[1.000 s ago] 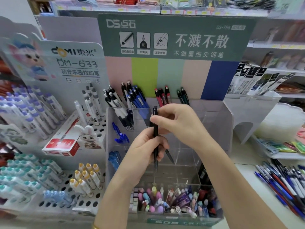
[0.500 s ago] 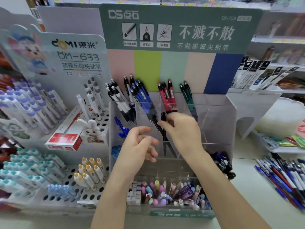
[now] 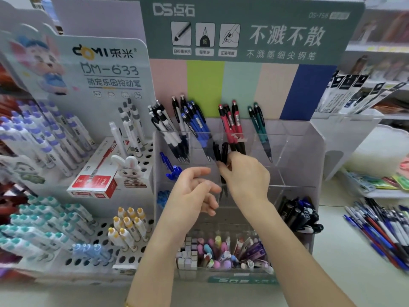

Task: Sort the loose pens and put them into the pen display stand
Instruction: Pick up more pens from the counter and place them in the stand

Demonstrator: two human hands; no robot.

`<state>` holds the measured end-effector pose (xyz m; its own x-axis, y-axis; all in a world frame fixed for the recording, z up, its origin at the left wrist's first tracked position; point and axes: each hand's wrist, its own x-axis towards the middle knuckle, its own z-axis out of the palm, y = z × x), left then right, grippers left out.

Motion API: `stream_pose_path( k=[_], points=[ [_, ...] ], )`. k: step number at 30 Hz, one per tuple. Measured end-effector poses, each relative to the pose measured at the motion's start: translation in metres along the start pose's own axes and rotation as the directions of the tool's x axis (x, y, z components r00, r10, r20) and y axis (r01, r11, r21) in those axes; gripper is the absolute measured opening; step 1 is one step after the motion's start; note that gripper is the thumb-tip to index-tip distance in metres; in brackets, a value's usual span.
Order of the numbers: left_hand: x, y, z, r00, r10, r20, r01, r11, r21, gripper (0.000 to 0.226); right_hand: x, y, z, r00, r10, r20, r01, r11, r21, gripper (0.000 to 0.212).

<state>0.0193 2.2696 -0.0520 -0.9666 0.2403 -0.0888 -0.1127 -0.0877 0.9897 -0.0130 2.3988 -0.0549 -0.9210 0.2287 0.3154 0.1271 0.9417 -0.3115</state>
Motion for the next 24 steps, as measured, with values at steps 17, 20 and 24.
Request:
stream_pose_path(
  k=[17, 20, 24],
  points=[
    [-0.002, -0.007, 0.015, 0.995, 0.001, 0.103, -0.002, 1.0, 0.011, 0.023, -0.024, 0.043, -0.023, 0.993, -0.038, -0.114, 0.05, 0.993, 0.108, 0.027],
    [-0.001, -0.011, 0.048, 0.982, -0.01, 0.189, 0.006, 1.0, 0.022, 0.023, -0.042, 0.076, -0.038, 0.985, 0.01, -0.172, 0.035, 0.965, 0.261, 0.018],
    [0.0, -0.023, 0.122, 0.94, -0.058, 0.337, 0.055, 0.998, 0.019, 0.021, -0.064, 0.145, -0.058, 0.977, 0.147, -0.157, -0.063, 0.892, 0.447, 0.009]
  ],
)
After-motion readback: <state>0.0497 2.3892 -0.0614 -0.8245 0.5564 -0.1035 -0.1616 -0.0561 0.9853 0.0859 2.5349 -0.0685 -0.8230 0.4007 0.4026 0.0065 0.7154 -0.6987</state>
